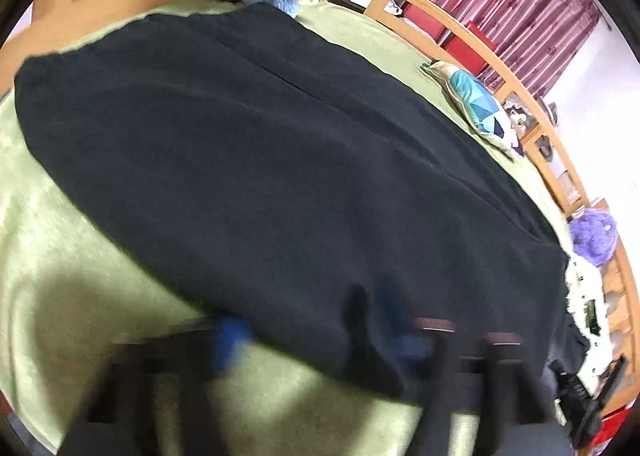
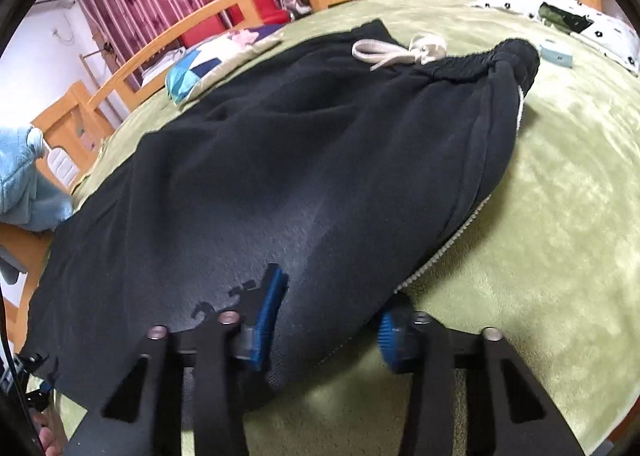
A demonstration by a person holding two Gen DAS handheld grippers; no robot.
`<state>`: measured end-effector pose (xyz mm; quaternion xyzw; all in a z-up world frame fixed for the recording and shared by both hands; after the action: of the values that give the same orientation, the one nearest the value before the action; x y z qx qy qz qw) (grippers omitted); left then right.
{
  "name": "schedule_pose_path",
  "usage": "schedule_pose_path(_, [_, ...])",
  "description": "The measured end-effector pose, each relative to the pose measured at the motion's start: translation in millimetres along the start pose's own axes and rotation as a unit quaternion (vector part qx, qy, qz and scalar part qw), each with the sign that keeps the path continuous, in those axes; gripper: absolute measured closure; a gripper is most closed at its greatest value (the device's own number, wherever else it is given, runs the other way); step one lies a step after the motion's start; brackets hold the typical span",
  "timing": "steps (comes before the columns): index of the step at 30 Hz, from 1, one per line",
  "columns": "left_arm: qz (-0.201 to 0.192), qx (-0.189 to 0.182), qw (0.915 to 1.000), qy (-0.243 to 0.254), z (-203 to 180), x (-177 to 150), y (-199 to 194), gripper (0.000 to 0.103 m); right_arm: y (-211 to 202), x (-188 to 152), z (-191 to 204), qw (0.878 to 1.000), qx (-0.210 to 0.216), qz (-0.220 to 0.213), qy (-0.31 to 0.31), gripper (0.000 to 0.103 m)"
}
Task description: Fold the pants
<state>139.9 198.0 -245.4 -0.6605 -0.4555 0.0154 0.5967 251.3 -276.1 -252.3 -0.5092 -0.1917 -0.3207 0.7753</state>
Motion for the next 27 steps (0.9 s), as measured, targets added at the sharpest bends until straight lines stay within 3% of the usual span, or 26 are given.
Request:
schedule_pose_path(2, [0.003,-0.007,1.0000,0.004,0,3,-4,0.089,-3,5,2,1.000,0.002,0.002,0.004,0.072])
schedule_pose_path(14, [-0.042,-0.041,0.9965,0.060,-28,39,-83,0.091,-44,40,28,0.999,-0.001,0.003,-0.050,0.081])
schedule_pose_path(21, [-0.065,-0.035,0.9930,0.092,-45,65,-119,0.091,-67,70,39,0.999,0.027,-0.004,-0.025,0.083])
schedule_pose_path(27, [-0.064,-0.033,0.9950,0.069,-59,97,-130,0.091,-78,100,58,1.000,0.030,-0.003,0.001,0.084])
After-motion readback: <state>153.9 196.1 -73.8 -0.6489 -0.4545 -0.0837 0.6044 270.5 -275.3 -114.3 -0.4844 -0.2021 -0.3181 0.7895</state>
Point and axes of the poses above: each gripper's, at about its wrist camera, not at the fingertips, and y roughly the way its jaws point, z to its left, x to its top, the point moved 5 cm from there along y, roughly the way its jaws point, and after that the axes turned 8 degrees about x, right-handed, at the moved point
